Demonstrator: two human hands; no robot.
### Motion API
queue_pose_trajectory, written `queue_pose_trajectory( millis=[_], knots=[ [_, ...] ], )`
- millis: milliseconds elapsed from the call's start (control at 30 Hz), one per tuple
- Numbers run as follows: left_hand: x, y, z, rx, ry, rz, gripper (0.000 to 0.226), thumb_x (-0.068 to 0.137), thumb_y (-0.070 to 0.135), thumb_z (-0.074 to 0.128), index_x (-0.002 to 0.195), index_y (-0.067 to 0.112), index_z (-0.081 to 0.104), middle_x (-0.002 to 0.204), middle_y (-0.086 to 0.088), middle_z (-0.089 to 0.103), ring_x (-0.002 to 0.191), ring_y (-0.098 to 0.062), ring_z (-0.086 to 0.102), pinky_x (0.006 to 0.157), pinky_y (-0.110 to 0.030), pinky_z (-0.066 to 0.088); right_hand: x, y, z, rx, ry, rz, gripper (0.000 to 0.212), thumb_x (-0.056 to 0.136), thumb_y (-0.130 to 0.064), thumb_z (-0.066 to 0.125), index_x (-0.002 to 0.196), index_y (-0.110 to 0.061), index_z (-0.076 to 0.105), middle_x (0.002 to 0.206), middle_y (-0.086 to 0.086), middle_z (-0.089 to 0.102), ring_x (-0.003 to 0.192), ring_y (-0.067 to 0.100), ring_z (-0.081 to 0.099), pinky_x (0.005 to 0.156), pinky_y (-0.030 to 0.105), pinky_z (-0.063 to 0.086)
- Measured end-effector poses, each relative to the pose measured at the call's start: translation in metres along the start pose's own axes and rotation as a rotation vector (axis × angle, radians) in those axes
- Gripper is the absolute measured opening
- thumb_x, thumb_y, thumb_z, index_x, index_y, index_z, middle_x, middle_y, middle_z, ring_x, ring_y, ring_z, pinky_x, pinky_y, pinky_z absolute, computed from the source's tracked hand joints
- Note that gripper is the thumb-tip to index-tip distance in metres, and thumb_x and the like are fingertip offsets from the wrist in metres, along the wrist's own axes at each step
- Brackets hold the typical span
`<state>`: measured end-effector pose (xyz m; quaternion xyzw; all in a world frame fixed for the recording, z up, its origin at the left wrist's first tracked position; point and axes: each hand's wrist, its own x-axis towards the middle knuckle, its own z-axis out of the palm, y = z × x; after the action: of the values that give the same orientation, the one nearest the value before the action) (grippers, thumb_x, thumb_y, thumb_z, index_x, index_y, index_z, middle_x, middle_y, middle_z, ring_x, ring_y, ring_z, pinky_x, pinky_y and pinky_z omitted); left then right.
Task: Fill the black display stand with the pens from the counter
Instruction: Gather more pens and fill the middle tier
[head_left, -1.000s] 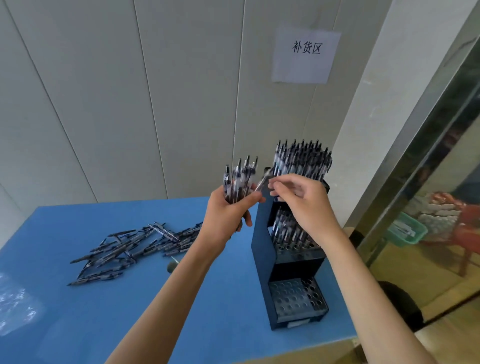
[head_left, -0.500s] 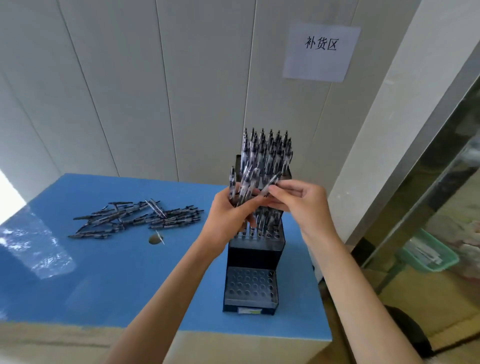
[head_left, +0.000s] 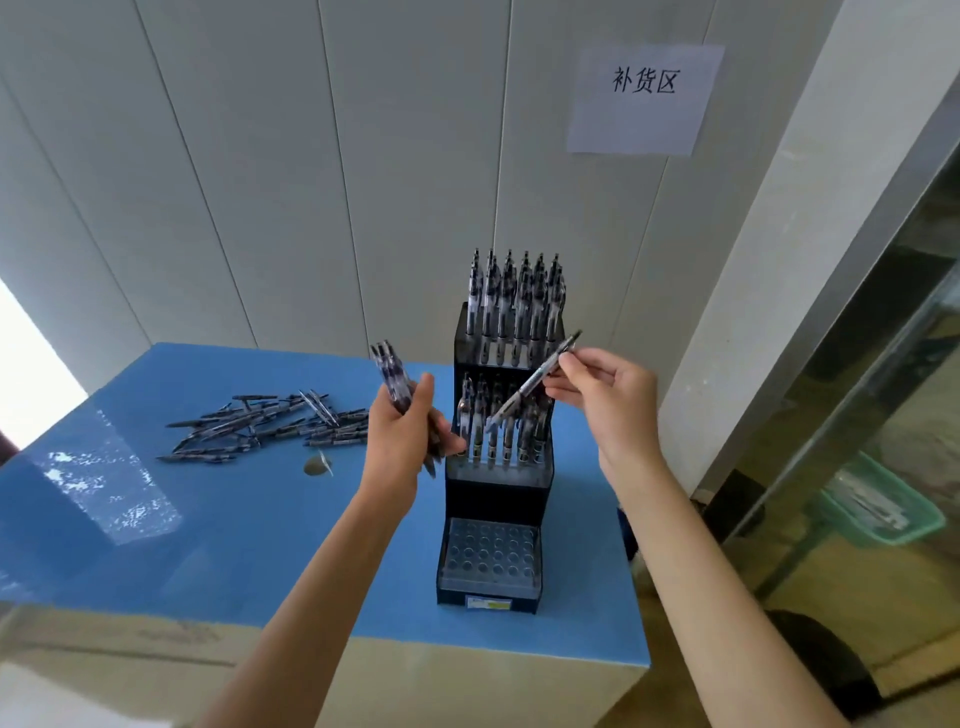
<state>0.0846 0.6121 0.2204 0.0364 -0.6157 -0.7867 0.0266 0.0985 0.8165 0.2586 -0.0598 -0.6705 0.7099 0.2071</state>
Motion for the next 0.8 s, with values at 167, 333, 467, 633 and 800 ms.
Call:
queue_pose_trajectory(
  millis=[167, 333, 467, 633, 800],
  knots=[
    [0.009, -0.008, -0.035, 0.092, 0.013, -0.025, 0.027, 0.103, 0.027, 0.059, 0.094, 0.007, 0.045, 0.056, -0.004, 0.043, 0.042, -0.020, 0.045, 0.054, -0.032, 0.055, 0.012, 0.010, -0.024, -0.398, 0.053, -0.223, 0.010, 0.094, -0.010, 0.068, 0.096, -0.007, 0.077, 0.078, 0.003, 0.076, 0.072, 0.014, 0.074, 0.077, 0.038, 0.063],
    [0.006, -0.012, -0.052, -0.028, -0.038, -0.100, 0.018, 0.106, 0.016, 0.052, 0.091, 0.007, 0.053, 0.071, -0.006, 0.046, 0.047, -0.018, 0.044, 0.049, -0.029, 0.049, 0.012, 0.023, -0.024, -0.629, 0.009, -0.348, 0.011, 0.093, -0.014, 0.069, 0.088, -0.009, 0.078, 0.074, -0.006, 0.074, 0.072, 0.006, 0.072, 0.079, 0.039, 0.061],
    [0.000, -0.016, -0.057, -0.077, -0.078, -0.062, 0.023, 0.107, 0.026, 0.050, 0.119, 0.014, 0.065, 0.072, -0.003, 0.054, 0.047, -0.016, 0.044, 0.045, -0.028, 0.044, 0.011, 0.031, -0.019, -0.676, -0.010, -0.369, 0.012, 0.092, -0.015, 0.071, 0.100, -0.010, 0.078, 0.080, -0.005, 0.074, 0.076, 0.010, 0.072, 0.082, 0.037, 0.061],
    [-0.001, -0.014, -0.055, -0.005, -0.084, -0.012, 0.020, 0.107, 0.031, 0.051, 0.109, 0.016, 0.064, 0.064, -0.003, 0.054, 0.043, -0.017, 0.037, 0.044, -0.027, 0.035, 0.013, 0.041, -0.018, -0.709, -0.019, -0.383, 0.014, 0.092, -0.015, 0.071, 0.102, -0.009, 0.078, 0.083, -0.002, 0.076, 0.077, 0.011, 0.073, 0.083, 0.037, 0.061],
    [0.001, -0.013, -0.052, -0.050, -0.091, -0.031, 0.021, 0.108, 0.029, 0.049, 0.101, 0.012, 0.061, 0.067, -0.002, 0.051, 0.044, -0.014, 0.032, 0.044, -0.027, 0.029, 0.012, 0.045, -0.017, -0.715, -0.036, -0.366, 0.011, 0.092, -0.012, 0.070, 0.100, -0.009, 0.078, 0.080, -0.004, 0.075, 0.077, 0.010, 0.073, 0.084, 0.034, 0.061]
  ],
)
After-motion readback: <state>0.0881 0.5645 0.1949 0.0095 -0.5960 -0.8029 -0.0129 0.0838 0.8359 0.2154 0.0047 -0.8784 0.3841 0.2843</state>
